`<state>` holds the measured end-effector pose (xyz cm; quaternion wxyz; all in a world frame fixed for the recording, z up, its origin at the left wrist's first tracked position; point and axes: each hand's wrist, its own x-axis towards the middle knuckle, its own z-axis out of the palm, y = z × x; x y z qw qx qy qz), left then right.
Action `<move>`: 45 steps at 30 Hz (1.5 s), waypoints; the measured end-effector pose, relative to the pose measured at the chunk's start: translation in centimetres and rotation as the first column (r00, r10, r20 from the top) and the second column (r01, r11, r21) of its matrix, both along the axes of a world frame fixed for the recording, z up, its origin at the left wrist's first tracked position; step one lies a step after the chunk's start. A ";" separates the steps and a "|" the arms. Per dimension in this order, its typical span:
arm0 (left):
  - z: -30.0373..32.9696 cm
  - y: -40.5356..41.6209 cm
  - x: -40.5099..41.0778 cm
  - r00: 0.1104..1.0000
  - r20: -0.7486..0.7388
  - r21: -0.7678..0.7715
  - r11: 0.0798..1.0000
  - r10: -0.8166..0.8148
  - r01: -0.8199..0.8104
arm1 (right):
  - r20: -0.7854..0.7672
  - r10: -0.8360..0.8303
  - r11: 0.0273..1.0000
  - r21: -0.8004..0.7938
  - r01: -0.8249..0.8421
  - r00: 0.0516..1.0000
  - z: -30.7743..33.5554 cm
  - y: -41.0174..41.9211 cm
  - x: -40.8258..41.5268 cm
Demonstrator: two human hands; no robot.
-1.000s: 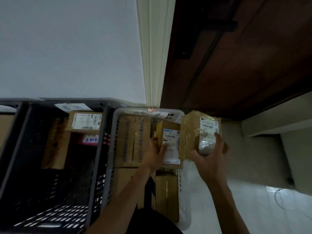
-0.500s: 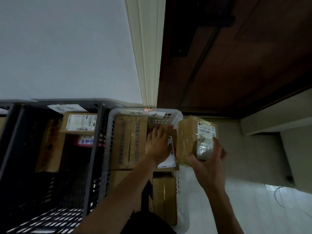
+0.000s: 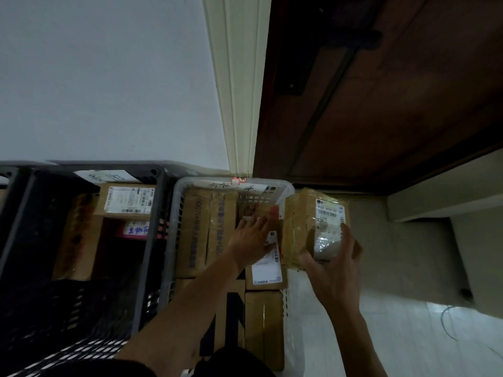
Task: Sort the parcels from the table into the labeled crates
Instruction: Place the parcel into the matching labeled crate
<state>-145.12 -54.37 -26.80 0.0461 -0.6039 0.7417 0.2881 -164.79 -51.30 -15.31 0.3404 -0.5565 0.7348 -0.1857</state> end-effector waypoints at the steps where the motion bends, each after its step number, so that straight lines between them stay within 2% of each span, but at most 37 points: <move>1: 0.2 0.2 -0.1 1.000 -0.001 0.007 1.000 0.000 0.000 | 0.007 0.002 1.000 0.004 -0.002 1.000 0.0 -0.1 0.0; 3: 0.6 1.1 0.0 0.996 -0.051 -0.016 0.997 0.080 -0.081 | 0.019 0.035 0.999 0.027 -0.036 0.999 -0.1 -0.3 0.2; 4: 0.9 1.6 0.3 0.978 -0.119 -0.031 0.983 0.174 -0.178 | 0.028 0.063 0.997 0.048 -0.064 0.998 -0.1 -0.5 0.3; 7: 1.6 2.4 1.9 0.810 -0.347 -0.020 0.860 0.473 -0.511 | 0.032 0.165 0.983 0.081 -0.167 0.986 -0.1 -1.9 1.0; 9: 2.6 2.4 3.4 0.722 -0.409 0.024 0.797 0.559 -0.603 | -0.009 0.271 0.960 0.074 -0.269 0.963 0.0 -3.2 1.6; 11: 4.1 1.7 4.6 0.566 -0.521 0.121 0.712 0.639 -0.692 | -0.081 0.396 0.917 0.086 -0.389 0.915 0.3 -4.9 2.3; 13: 5.8 0.2 5.7 0.350 -0.622 0.268 0.611 0.700 -0.745 | -0.171 0.540 0.842 0.137 -0.522 0.824 0.4 -6.9 2.9; 14: 6.7 -0.7 6.3 0.279 -0.650 0.333 0.595 0.706 -0.731 | -0.206 0.607 0.795 0.158 -0.586 0.767 0.5 -8.0 3.3; 17: 7.6 -3.0 8.0 0.299 -0.648 0.429 0.660 0.701 -0.617 | -0.276 0.759 0.648 0.228 -0.727 0.590 0.7 -10.6 4.8; 20: 6.7 -4.1 8.9 0.243 -0.603 0.574 0.624 0.760 -0.529 | -0.345 0.827 0.539 0.258 -0.802 0.445 0.3 -12.7 5.8; 22: 5.6 -4.0 9.0 0.264 -0.577 0.624 0.626 0.773 -0.468 | -0.348 0.843 0.507 0.262 -0.821 0.409 0.0 -13.3 5.7; 26: 4.9 -4.4 8.4 0.121 -0.545 0.716 0.536 0.830 -0.448 | -0.381 0.855 0.462 0.249 -0.851 0.352 -0.4 -13.5 4.8; 29: 4.6 -5.0 8.2 0.108 -0.525 0.754 0.520 0.844 -0.402 | -0.456 0.841 0.416 0.203 -0.886 0.290 -1.0 -13.6 4.7; 31: 4.7 -4.9 8.2 0.109 -0.527 0.768 0.527 0.843 -0.365 | -0.451 0.841 0.416 0.185 -0.891 0.299 -1.5 -13.2 4.3; 32: 4.8 -4.7 8.4 0.118 -0.535 0.765 0.539 0.837 -0.353 | -0.433 0.838 0.435 0.164 -0.885 0.332 -1.7 -12.8 4.1; 33: 4.9 -4.4 8.6 0.126 -0.548 0.757 0.554 0.827 -0.345 | -0.390 0.823 0.490 0.122 -0.863 0.412 -1.9 -12.3 3.9; 34: 4.8 -4.2 8.9 0.132 -0.565 0.745 0.573 0.814 -0.342 | -0.310 0.780 0.586 0.056 -0.809 0.543 -2.0 -11.8 3.8; 35: 4.7 -3.9 9.1 0.121 -0.580 0.736 0.581 0.806 -0.348 | -0.169 0.679 0.725 0.001 -0.689 0.714 -2.1 -11.4 3.7; 36: 4.7 -3.6 9.1 0.095 -0.586 0.735 0.577 0.805 -0.356 | 0.021 0.502 0.865 -0.006 -0.502 0.865 -2.2 -10.9 3.8; 37: 4.5 -3.2 9.2 0.054 -0.598 0.733 0.573 0.800 -0.367 | 0.205 0.317 0.942 0.049 -0.333 0.926 -2.3 -10.4 4.0; 38: 4.4 -2.9 9.2 0.030 -0.620 0.719 0.583 0.784 -0.378 | 0.337 0.186 0.969 0.092 -0.229 0.923 -2.4 -10.1 4.3; 39: 4.0 -2.7 9.1 0.021 -0.638 0.701 0.591 0.770 -0.399 | 0.404 0.117 0.978 0.111 -0.176 0.907 -2.6 -10.1 4.5; 41: 3.8 -2.6 9.2 0.066 -0.664 0.646 0.616 0.745 -0.451 | 0.492 0.018 0.981 0.160 -0.110 0.870 -3.8 -10.0 4.6; 45: 3.8 -3.0 9.2 0.322 -0.658 0.506 0.716 0.681 -0.481 | 0.484 -0.018 0.983 0.169 -0.074 0.875 -5.0 -9.9 5.1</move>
